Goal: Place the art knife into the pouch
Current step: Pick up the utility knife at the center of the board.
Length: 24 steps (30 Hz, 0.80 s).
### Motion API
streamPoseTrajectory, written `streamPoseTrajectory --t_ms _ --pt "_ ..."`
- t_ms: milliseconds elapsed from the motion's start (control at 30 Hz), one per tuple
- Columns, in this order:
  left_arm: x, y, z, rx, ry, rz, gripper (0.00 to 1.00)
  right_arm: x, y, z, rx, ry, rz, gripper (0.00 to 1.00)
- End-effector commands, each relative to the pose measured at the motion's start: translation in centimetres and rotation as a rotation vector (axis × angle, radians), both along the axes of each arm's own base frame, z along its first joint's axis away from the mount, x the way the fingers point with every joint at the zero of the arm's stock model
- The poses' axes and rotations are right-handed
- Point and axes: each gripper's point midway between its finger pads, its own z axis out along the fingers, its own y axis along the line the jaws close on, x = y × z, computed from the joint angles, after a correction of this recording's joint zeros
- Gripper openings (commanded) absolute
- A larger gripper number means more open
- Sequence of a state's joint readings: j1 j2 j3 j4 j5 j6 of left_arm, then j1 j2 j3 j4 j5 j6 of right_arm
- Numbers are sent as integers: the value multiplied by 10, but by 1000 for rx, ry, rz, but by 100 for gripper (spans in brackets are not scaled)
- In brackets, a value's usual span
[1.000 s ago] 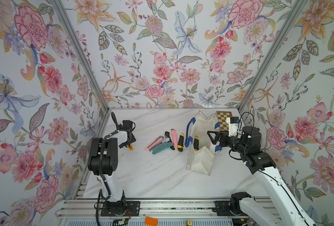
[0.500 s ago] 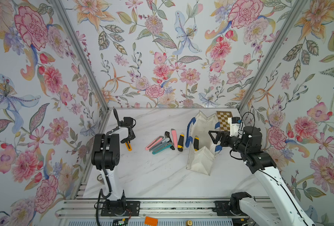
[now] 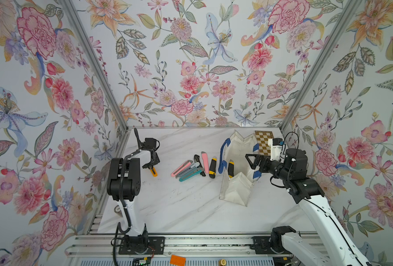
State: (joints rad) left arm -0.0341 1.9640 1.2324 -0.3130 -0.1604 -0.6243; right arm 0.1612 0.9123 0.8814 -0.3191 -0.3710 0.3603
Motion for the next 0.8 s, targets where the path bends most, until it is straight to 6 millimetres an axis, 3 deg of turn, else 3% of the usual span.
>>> streamPoseTrajectory --t_ms 0,500,767 --pt "-6 -17 9 -28 3 -61 19 0 0 -11 17 41 -3 99" --pt "1 -64 65 -54 -105 -187 17 3 -6 -12 28 52 -26 99" --pt "1 -100 121 -35 -185 -287 15 4 -8 -8 37 45 -31 99"
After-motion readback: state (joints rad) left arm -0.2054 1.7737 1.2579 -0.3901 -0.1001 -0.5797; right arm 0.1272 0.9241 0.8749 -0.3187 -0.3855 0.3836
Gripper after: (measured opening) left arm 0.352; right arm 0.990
